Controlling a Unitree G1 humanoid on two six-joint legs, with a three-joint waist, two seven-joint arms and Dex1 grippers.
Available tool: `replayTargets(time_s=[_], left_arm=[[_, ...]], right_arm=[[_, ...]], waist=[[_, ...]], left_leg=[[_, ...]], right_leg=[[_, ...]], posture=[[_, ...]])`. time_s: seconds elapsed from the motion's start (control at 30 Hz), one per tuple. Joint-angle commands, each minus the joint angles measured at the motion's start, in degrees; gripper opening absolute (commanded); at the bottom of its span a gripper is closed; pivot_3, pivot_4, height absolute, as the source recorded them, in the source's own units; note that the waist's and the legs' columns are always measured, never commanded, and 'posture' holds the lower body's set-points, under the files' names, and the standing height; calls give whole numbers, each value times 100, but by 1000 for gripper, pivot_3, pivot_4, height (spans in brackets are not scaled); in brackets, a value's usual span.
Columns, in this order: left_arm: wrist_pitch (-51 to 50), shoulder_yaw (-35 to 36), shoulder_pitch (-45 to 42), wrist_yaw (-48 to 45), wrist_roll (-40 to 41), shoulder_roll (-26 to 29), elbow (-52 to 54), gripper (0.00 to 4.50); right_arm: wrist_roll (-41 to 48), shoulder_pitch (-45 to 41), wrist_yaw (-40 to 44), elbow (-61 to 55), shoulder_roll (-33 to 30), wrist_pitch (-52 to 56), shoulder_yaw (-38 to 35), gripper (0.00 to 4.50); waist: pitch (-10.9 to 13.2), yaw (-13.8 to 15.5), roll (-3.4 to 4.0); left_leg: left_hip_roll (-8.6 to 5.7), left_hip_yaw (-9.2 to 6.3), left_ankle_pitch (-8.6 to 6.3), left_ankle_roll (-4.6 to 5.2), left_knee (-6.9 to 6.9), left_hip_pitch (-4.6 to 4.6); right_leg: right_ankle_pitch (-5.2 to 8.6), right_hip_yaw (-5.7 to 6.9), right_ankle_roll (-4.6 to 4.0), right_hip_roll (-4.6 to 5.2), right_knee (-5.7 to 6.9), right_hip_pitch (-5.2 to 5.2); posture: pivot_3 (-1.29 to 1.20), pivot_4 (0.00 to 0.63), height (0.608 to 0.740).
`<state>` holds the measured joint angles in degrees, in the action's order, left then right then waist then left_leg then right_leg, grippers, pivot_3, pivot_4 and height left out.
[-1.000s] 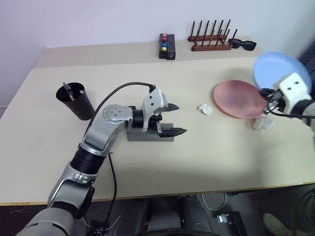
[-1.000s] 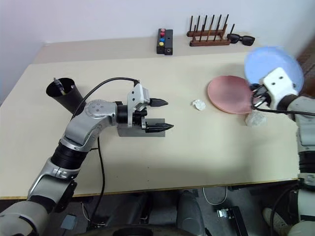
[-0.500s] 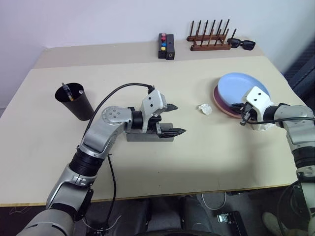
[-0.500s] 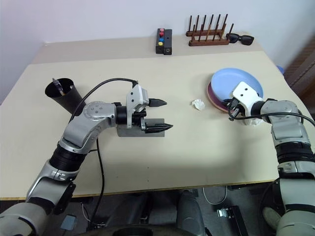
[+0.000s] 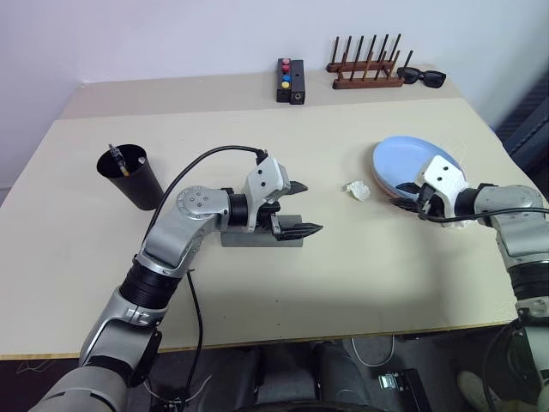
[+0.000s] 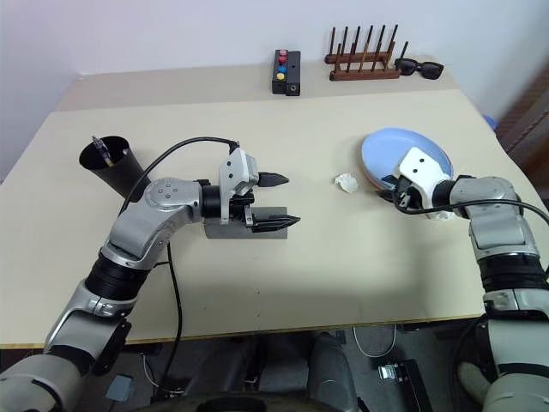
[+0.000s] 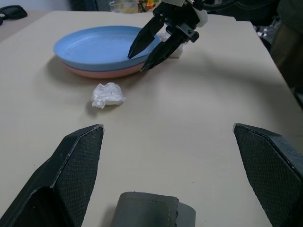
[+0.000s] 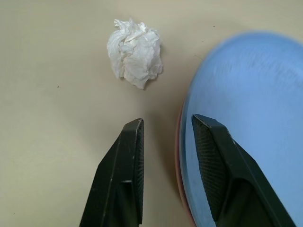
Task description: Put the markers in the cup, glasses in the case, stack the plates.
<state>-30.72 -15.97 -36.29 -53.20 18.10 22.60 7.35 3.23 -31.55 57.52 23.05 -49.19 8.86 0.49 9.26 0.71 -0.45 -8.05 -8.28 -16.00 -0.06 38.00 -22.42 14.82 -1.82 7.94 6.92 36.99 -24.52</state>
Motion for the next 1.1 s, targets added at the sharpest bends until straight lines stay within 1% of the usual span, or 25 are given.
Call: replayTargets(time_s=[0.03, 0.13, 0.2, 0.27, 0.4, 0.47, 0.57, 0.73, 0.93, 1.1], left_arm=[[71, 108, -16, -4, 45, 9, 156, 4500], [78, 88, -42, -17, 41, -8, 147, 4500], [83, 91, -69, -24, 37, -12, 124, 4500], [89, 95, -74, -31, 31, -8, 115, 4500], [94, 105, -31, -37, 32, 11, 130, 4500], [106, 96, -3, -39, 32, 14, 126, 4500], [127, 74, 13, -59, 29, 11, 104, 4500], [136, 14, -22, -173, 20, 19, 64, 4500], [136, 27, -13, -285, 2, 94, 65, 4500], [89, 18, 42, -262, 5, 108, 159, 4500]], right_arm=[[169, -66, -213, -372, -148, 177, -405, 1702], [150, -88, -309, -490, -186, 246, -483, 1702], [268, -113, -372, -639, -264, 430, -700, 1702], [467, -50, -347, -859, -416, 837, -972, 1702], [805, 608, -5, -1358, -995, 1595, -1479, 1702], [868, 1015, 83, -1433, -1214, 1781, -1680, 1702], [908, 1506, 149, -1421, -1372, 1918, -1857, 1702], [864, 1708, 212, -1082, -1408, 1864, -1752, 1702], [716, 1409, 106, -528, -1259, 1589, -1447, 1702], [496, 1155, -38, 52, -1067, 1159, -1117, 1702]], waist=[[0, -2, 0], [0, -2, 0], [0, -3, 0], [1, 8, 1], [1, 48, 1], [1, 26, 0], [0, 3, 1], [-1, -24, 7], [-1, 1, 7], [0, 3, 5]], left_leg=[[0, 0, 0, 0, 0, 0], [0, 0, 0, 0, 0, 0], [0, 0, 0, 0, 0, 0], [0, 0, 0, 0, 0, -1], [-1, -5, -2, 3, -1, -4], [-1, -4, -3, 4, 0, -4], [0, -1, -3, 5, 0, -2], [2, 12, -3, 5, -1, 3], [2, 12, -3, 5, 1, 2], [2, 12, -3, 5, 1, 2]], right_leg=[[0, 0, 0, 0, 0, 0], [0, 0, 0, 0, 0, 0], [0, 0, 0, 0, 0, 0], [0, 0, 0, 0, 0, 0], [0, 1, 0, 1, -4, 0], [0, 2, 0, 1, -7, 3], [0, 1, 0, 1, -7, 5], [0, -5, 0, 1, -3, 2], [0, -5, 0, 1, -3, 3], [0, -5, 0, 1, -3, 3]], posture=[[0, 150, 740], [0, 150, 740], [0, 150, 740], [0, 150, 740], [0, 150, 740], [0, 150, 740], [0, 150, 740], [0, 150, 740], [0, 150, 740], [0, 150, 740]])
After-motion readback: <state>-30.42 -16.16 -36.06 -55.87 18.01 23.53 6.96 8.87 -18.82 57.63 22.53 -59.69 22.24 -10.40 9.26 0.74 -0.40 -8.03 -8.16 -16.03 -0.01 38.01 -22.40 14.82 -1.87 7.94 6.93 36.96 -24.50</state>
